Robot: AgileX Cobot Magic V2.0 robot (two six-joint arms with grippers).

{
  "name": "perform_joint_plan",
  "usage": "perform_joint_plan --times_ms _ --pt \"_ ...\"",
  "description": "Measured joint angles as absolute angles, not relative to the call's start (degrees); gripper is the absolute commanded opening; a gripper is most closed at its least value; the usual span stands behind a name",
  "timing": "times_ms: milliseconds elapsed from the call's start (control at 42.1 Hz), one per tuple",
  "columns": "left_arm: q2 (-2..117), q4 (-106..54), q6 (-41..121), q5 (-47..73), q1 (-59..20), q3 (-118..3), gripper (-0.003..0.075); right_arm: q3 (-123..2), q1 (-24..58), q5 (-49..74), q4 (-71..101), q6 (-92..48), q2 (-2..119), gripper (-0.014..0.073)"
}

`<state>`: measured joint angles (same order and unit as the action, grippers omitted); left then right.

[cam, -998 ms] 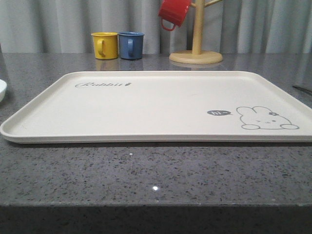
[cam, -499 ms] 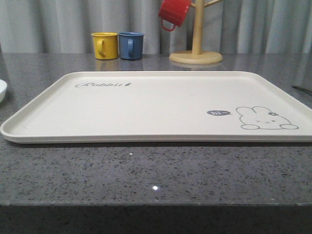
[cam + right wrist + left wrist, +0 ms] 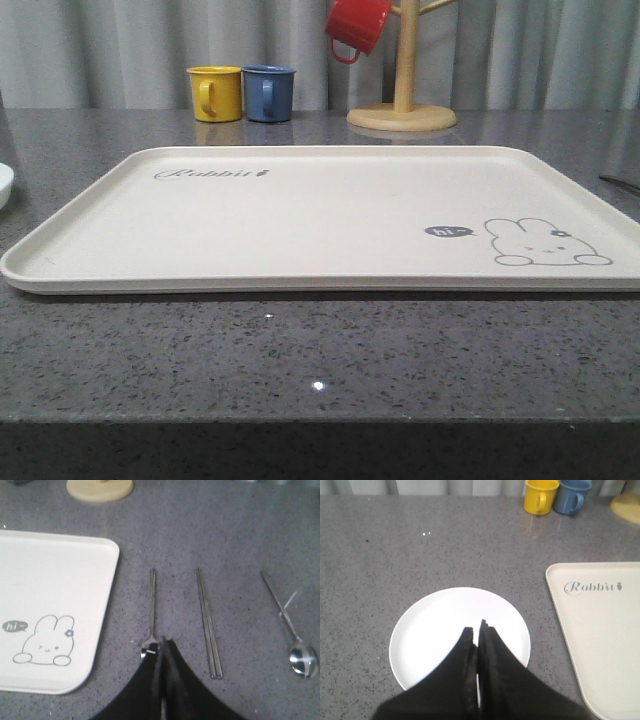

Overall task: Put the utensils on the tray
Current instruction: 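Move the left gripper down to the white plate's rim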

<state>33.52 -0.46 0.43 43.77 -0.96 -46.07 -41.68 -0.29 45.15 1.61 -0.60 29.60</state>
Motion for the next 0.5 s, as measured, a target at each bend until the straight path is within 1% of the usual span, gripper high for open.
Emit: perform_joint_plan --times_ms 333,404,451,499 --pt "36.7 1.1 1.0 45.0 -1.0 -46.1 -0.0020 -41.7 -0.3 48.7 1.6 -0.6 31.3 -0.0055" --pt "36.8 1.8 1.4 45.1 -1.0 -46.1 -0.0019 -41.7 -0.3 48.8 1.6 -0.6 31.3 -0.0004" --pt "36.8 2.0 1.5 45.1 -1.0 -46.1 -0.0015 -41.7 -0.3 49.0 1.6 -0.6 31.3 0.0062" --pt "36.8 2.2 1.5 45.2 -1.0 -46.1 0.0004 -41.7 -0.3 49.1 1.6 -0.6 31.3 0.0146"
